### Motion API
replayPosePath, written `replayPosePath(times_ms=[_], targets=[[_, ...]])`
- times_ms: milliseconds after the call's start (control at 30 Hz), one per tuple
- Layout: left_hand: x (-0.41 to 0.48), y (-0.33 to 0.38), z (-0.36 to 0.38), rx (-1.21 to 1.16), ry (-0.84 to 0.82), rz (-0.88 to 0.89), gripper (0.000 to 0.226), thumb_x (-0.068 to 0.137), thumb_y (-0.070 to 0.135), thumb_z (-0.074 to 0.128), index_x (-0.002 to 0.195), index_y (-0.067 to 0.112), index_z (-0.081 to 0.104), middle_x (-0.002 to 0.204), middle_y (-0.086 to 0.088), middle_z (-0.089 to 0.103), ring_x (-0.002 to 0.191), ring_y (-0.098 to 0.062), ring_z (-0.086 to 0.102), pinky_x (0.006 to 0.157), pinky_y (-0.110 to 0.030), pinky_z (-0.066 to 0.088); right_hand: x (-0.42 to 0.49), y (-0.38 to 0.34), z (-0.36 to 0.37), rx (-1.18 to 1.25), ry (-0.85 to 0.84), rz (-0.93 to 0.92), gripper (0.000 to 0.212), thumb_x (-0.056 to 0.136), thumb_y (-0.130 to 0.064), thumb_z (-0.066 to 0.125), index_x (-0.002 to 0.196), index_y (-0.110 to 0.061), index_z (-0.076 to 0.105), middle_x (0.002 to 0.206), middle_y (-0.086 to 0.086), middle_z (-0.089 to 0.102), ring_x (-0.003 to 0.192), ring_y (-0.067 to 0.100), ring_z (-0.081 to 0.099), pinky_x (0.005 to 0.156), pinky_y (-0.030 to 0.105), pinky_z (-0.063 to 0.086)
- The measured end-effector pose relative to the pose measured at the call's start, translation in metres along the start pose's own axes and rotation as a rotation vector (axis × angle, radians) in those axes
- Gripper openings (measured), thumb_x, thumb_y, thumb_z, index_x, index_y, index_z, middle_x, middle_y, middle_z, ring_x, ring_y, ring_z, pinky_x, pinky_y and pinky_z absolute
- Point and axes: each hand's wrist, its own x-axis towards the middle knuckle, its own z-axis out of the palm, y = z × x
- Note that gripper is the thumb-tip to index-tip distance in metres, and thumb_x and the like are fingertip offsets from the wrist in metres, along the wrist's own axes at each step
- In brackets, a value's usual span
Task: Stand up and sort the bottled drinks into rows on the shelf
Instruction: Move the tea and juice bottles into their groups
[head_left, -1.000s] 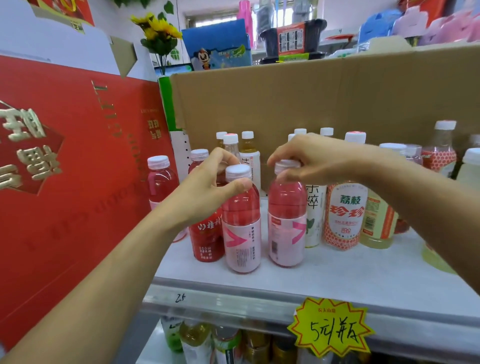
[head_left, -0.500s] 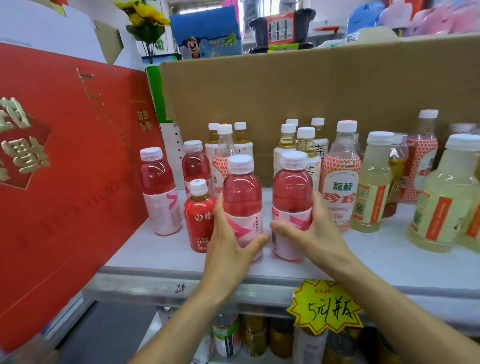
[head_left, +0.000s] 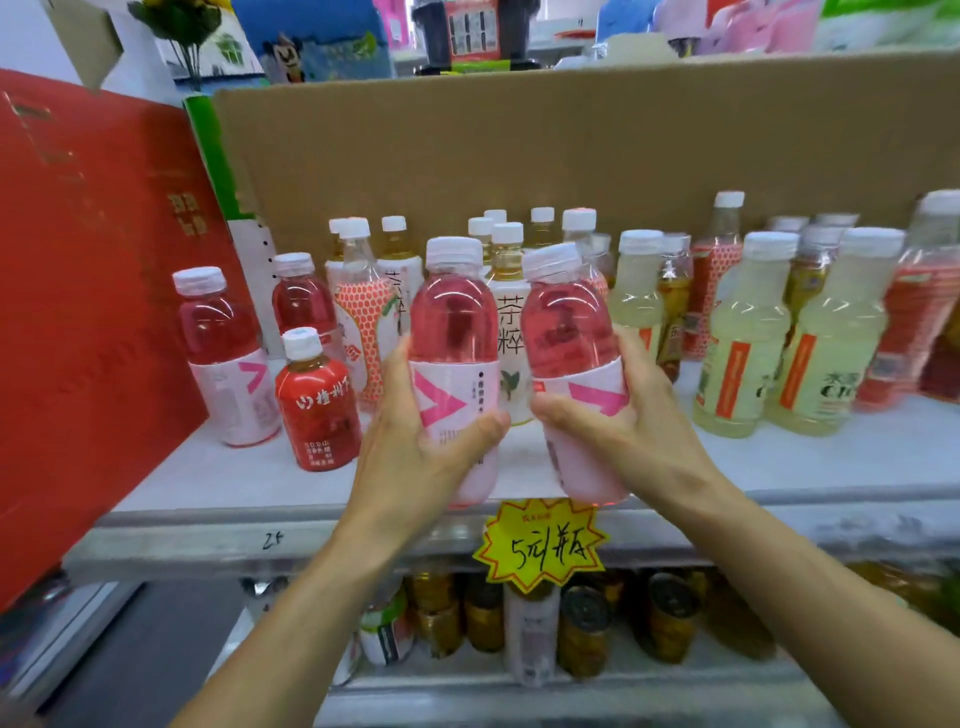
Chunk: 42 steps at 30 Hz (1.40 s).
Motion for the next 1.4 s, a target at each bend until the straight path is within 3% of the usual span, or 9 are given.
replayPosePath(times_ms=[133,300,367,500,633,833,967,1133,1400], targets=[[-0.019,0.027,0.043,-0.048,-0.037,-0.007,0.084,0.067,0.051,0.078,0.139,0.04,0.035,0.108,0.022,0.067,0.096,0.001,0.067,0.089,-0.041,0.057,-0.027,-0.004,-0.045,-0.031,0.035,0.007,0.057,0.074,-0.025,0.085,0.121,-0.024,0.053,0.102,-0.01,0.069,0.089,0.0,0.067,0.072,0.012,0.05],[-0.055,0.069,0.115,-0.112,-0.07,-0.02,0.082,0.067,0.047,0.077,0.137,0.04,0.036,0.106,0.031,0.063,0.092,0.007,0.065,0.083,-0.026,0.054,-0.07,0.001,-0.127,-0.065,0.061,0.05,0.055,0.074,-0.029,0.085,0.12,-0.03,0.054,0.099,-0.018,0.068,0.089,0.0,0.067,0.074,0.017,0.053],[-0.071,0.086,0.147,-0.14,-0.083,-0.043,0.083,0.065,0.047,0.078,0.137,0.04,0.037,0.103,0.026,0.066,0.09,0.005,0.066,0.082,-0.027,0.054,-0.088,0.004,-0.168,-0.084,0.081,0.087,0.055,0.073,-0.032,0.085,0.118,-0.03,0.054,0.097,-0.017,0.069,0.087,0.001,0.067,0.074,0.02,0.054],[-0.1,0.121,0.214,-0.219,-0.124,-0.092,0.086,0.058,0.056,0.077,0.135,0.042,0.04,0.105,0.02,0.068,0.094,-0.004,0.068,0.088,-0.043,0.056,-0.124,0.01,-0.249,-0.079,0.109,0.158,0.056,0.071,-0.038,0.086,0.116,-0.029,0.054,0.098,-0.005,0.07,0.085,0.009,0.069,0.073,0.029,0.056],[-0.128,0.155,0.274,-0.3,-0.164,-0.137,0.082,0.056,0.054,0.077,0.129,0.046,0.039,0.097,0.025,0.066,0.087,0.0,0.067,0.08,-0.037,0.058,-0.156,0.011,-0.321,-0.09,0.145,0.202,0.048,0.075,-0.029,0.083,0.112,-0.029,0.054,0.091,-0.006,0.07,0.077,0.003,0.068,0.062,0.016,0.052],[-0.142,0.19,0.344,-0.323,-0.241,-0.183,0.077,0.062,0.049,0.078,0.129,0.046,0.04,0.096,0.021,0.066,0.083,-0.001,0.067,0.079,-0.041,0.06,-0.181,0.025,-0.399,-0.075,0.231,0.269,0.053,0.067,-0.041,0.084,0.11,-0.035,0.055,0.094,-0.004,0.071,0.083,0.013,0.071,0.07,0.035,0.06],[-0.131,0.214,0.395,-0.327,-0.29,-0.168,0.076,0.061,0.05,0.077,0.127,0.044,0.041,0.097,0.012,0.067,0.083,-0.005,0.069,0.08,-0.045,0.061,-0.183,0.038,-0.441,-0.087,0.291,0.272,0.057,0.066,-0.041,0.087,0.112,-0.032,0.055,0.096,-0.004,0.071,0.083,0.009,0.071,0.069,0.029,0.059],[-0.116,0.24,0.464,-0.374,-0.345,-0.113,0.078,0.067,0.046,0.08,0.133,0.041,0.039,0.104,0.009,0.065,0.089,-0.008,0.068,0.076,-0.035,0.059,-0.175,0.058,-0.504,-0.11,0.34,0.288,0.05,0.074,-0.029,0.082,0.115,-0.027,0.054,0.096,-0.005,0.069,0.077,0.001,0.068,0.059,0.015,0.053],[-0.078,0.282,0.595,-0.353,-0.472,0.016,0.076,0.065,0.042,0.076,0.131,0.037,0.04,0.1,0.014,0.065,0.086,0.002,0.065,0.076,-0.024,0.053,-0.143,0.102,-0.624,-0.122,0.37,0.292,0.046,0.076,-0.026,0.082,0.113,-0.028,0.055,0.097,-0.001,0.07,0.079,0.008,0.07,0.06,0.021,0.056]])
